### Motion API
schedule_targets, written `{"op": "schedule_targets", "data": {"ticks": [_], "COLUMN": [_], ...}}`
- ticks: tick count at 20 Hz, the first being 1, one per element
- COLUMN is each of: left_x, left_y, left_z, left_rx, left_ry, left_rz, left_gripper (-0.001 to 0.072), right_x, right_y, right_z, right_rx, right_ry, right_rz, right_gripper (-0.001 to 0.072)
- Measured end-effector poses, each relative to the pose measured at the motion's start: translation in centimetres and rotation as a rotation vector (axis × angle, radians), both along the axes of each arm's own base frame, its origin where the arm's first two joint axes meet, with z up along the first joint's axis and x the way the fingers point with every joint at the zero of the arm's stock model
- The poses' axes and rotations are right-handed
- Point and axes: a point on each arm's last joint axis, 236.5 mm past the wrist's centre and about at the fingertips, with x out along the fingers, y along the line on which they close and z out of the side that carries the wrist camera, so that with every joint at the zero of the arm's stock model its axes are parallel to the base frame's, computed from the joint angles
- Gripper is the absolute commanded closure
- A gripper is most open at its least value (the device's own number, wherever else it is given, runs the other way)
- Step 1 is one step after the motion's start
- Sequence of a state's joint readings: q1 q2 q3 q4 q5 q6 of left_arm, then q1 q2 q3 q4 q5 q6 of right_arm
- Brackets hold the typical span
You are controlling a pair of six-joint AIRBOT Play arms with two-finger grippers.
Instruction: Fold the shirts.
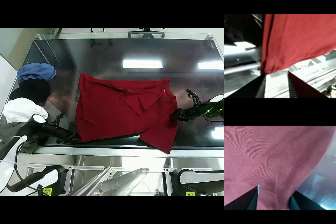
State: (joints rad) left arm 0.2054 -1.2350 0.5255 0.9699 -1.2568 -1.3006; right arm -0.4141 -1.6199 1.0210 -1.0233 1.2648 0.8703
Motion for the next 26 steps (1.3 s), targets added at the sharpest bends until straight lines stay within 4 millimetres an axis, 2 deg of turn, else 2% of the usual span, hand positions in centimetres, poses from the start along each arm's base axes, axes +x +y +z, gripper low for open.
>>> {"op": "schedule_targets", "data": {"ticks": [3, 6, 8, 10, 12, 14, 17, 18, 19, 20, 21, 22, 23, 26], "left_x": [1.7, 3.4, 3.6, 2.9, 1.9, 1.3, 1.5, 1.7, 1.9, 2.4, 3.2, 4.2, 5.0, 7.9], "left_y": [0.9, 2.7, 3.5, 3.6, 2.8, 0.6, -2.1, -2.7, -3.1, -3.2, -3.4, -3.4, -3.4, -2.9], "left_z": [1.6, 2.8, 2.5, 1.2, -0.3, -0.8, -1.5, -1.6, -1.6, -1.8, -1.8, -1.8, -1.6, -0.5], "left_rx": [-0.019, 0.001, 0.019, 0.025, 0.006, -0.068, -0.142, -0.161, -0.171, -0.167, -0.172, -0.165, -0.161, -0.138], "left_ry": [-0.024, -0.074, -0.092, -0.078, -0.054, -0.031, -0.031, -0.031, -0.032, -0.042, -0.058, -0.085, -0.104, -0.193], "left_rz": [-0.013, 0.016, 0.042, 0.054, 0.050, 0.045, 0.025, 0.014, -0.005, -0.019, -0.024, -0.026, -0.026, -0.028], "left_gripper": [0.0413, 0.0413, 0.0413, 0.0413, 0.0413, 0.0413, 0.0415, 0.0463, 0.0618, 0.0690, 0.0687, 0.0687, 0.0687, 0.0687], "right_x": [0.0, 0.0, 0.0, 0.0, 0.0, 0.0, -0.2, -0.3, -0.4, -0.6, -1.0, -1.0, -1.1, -0.6], "right_y": [0.1, 0.1, 0.1, 0.1, 0.1, 0.1, 0.2, 0.3, 0.3, 0.3, 0.5, 0.4, 0.2, 0.2], "right_z": [0.0, -0.1, -0.1, -0.1, -0.1, -0.1, 0.0, 0.0, 0.1, 0.0, 0.1, 0.0, -0.1, 0.7], "right_rx": [-0.001, -0.002, -0.002, -0.002, -0.001, 0.000, 0.005, 0.009, 0.012, 0.011, 0.019, 0.013, 0.005, 0.013], "right_ry": [-0.001, -0.003, -0.003, -0.003, -0.002, -0.001, 0.005, 0.009, 0.013, 0.021, 0.036, 0.036, 0.038, 0.027], "right_rz": [0.003, 0.005, 0.004, 0.004, 0.005, 0.006, 0.009, 0.011, 0.013, 0.019, 0.026, 0.029, 0.033, 0.028], "right_gripper": [0.0235, 0.0234, 0.0235, 0.0235, 0.0235, 0.0235, 0.0235, 0.0245, 0.0350, 0.0400, 0.0444, 0.0647, 0.0690, 0.0691]}}
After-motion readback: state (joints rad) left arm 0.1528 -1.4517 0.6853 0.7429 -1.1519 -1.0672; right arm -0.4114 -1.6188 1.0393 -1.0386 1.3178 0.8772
